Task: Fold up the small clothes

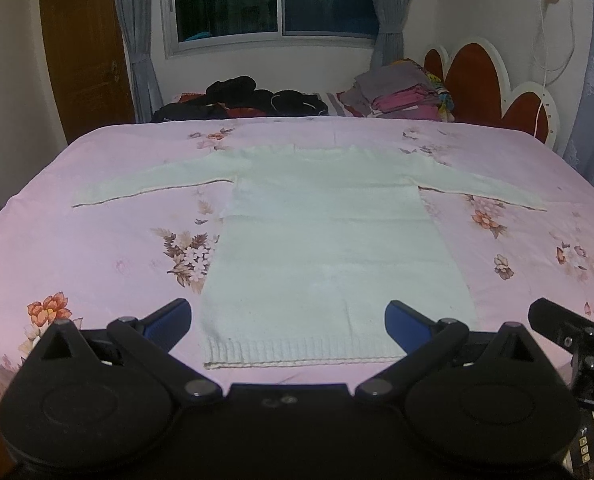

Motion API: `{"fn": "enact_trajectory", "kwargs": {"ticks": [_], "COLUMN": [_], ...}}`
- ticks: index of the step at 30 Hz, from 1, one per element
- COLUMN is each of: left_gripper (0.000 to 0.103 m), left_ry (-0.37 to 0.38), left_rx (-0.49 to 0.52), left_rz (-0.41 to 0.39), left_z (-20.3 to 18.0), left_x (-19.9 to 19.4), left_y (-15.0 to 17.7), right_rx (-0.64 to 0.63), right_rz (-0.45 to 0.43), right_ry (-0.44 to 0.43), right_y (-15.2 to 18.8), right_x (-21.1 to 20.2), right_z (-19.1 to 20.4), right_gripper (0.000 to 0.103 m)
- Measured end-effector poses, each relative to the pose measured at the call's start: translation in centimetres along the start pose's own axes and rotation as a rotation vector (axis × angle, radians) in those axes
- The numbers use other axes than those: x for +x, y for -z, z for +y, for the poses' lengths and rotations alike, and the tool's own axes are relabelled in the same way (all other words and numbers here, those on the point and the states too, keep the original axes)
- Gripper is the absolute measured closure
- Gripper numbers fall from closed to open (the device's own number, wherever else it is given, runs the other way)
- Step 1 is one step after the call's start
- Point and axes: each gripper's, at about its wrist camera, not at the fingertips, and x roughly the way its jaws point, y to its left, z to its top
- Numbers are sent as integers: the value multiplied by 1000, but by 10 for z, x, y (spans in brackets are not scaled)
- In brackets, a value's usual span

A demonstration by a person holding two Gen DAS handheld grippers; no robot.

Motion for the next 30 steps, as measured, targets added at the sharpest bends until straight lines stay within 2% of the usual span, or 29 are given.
{"fn": "enact_trajectory", "kwargs": {"ticks": [30], "left_gripper": [0], "left_ry": [5], "left_rx": [-10], "left_rz": [10], "left_z": [7], "left_x": [2], "left_y": [-2], "right_rx": [-24], "right_rz": [10], "right_ry": [-5], "right_y": [-2], "right_x": [12], "right_z": [10], "right_gripper": [0]}}
